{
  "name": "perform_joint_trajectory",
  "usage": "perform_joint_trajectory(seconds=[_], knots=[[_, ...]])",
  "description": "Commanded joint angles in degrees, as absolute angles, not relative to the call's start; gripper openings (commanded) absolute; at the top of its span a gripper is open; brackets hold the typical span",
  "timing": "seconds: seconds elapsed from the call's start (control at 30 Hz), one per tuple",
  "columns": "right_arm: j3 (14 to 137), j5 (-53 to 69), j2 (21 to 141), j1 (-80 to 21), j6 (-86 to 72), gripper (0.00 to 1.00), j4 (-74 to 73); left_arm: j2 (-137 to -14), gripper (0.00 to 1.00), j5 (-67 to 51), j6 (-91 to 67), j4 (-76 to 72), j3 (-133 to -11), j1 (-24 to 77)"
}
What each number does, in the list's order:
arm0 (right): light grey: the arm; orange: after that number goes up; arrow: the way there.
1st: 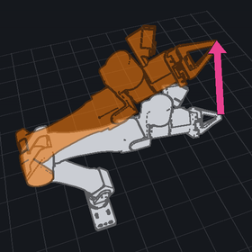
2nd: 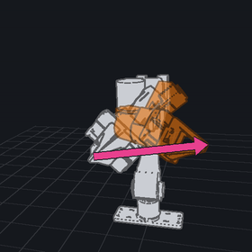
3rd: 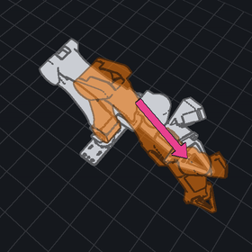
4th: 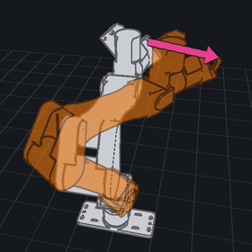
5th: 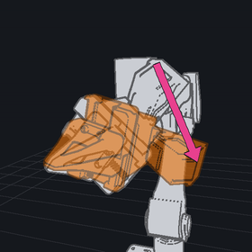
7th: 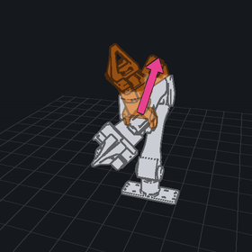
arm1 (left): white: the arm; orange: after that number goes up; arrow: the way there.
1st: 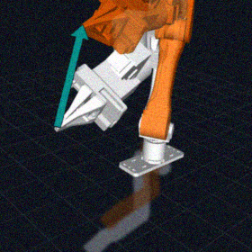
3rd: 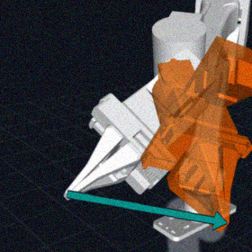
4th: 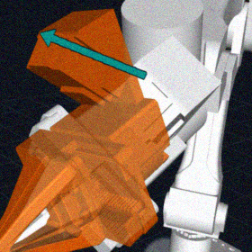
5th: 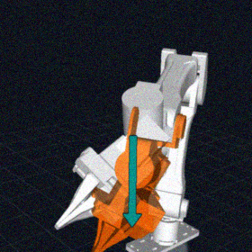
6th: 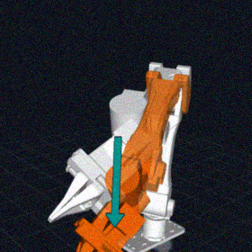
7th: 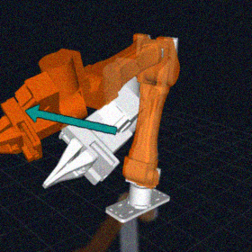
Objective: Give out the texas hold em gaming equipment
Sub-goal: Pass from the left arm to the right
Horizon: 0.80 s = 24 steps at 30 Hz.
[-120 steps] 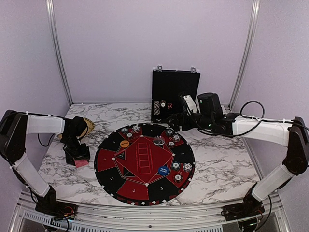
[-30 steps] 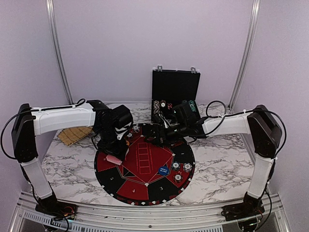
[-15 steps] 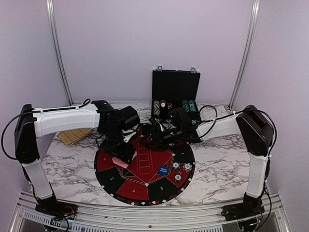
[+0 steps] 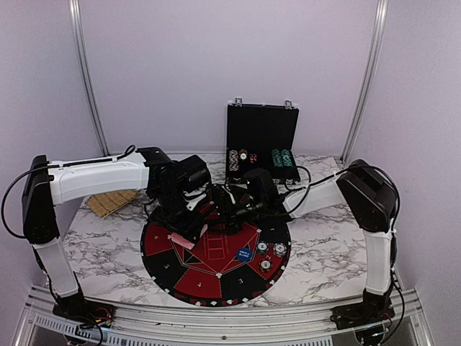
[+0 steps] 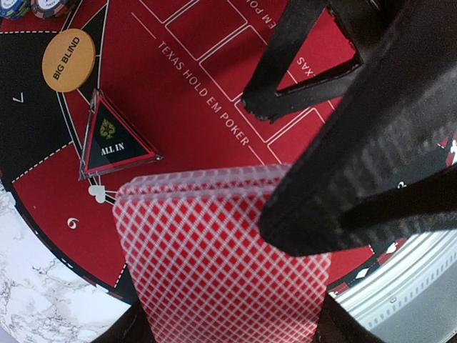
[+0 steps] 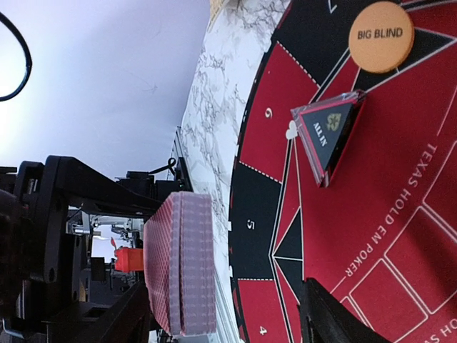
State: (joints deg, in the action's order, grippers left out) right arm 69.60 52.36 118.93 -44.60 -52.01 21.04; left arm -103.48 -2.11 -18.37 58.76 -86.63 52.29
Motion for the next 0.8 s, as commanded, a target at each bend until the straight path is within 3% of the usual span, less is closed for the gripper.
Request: perform_joint_trajectory(seconds=[0.0,0.23,0.47,0.57,0.77], knots=[[71.6,54.31,120.26,-45.4,-55.19,0.69,25.31,-103.66,0.44,-2.37,-17.48,60.3,-88.51,52.72],[72.25,56.23,121.82,-46.91,-59.17,0.69,29.55,-103.8,0.44,-2.46,-17.31,60.27,-88.68,52.65],[71.65,57.45,123.42,-47.46,-64.73,0.62,35.77,-103.84,0.44,-2.41,-17.2,60.29,-88.95,52.68],[71.16,57.71,123.95,-47.41,-66.89,0.54,38.23,-103.67,0.44,-2.37,-17.28,60.29,-88.79,52.69],[69.43,58.07,124.56,-47.39,-72.74,0.29,45.52,-103.44,0.45,-2.12,-17.52,60.16,-88.16,52.76]])
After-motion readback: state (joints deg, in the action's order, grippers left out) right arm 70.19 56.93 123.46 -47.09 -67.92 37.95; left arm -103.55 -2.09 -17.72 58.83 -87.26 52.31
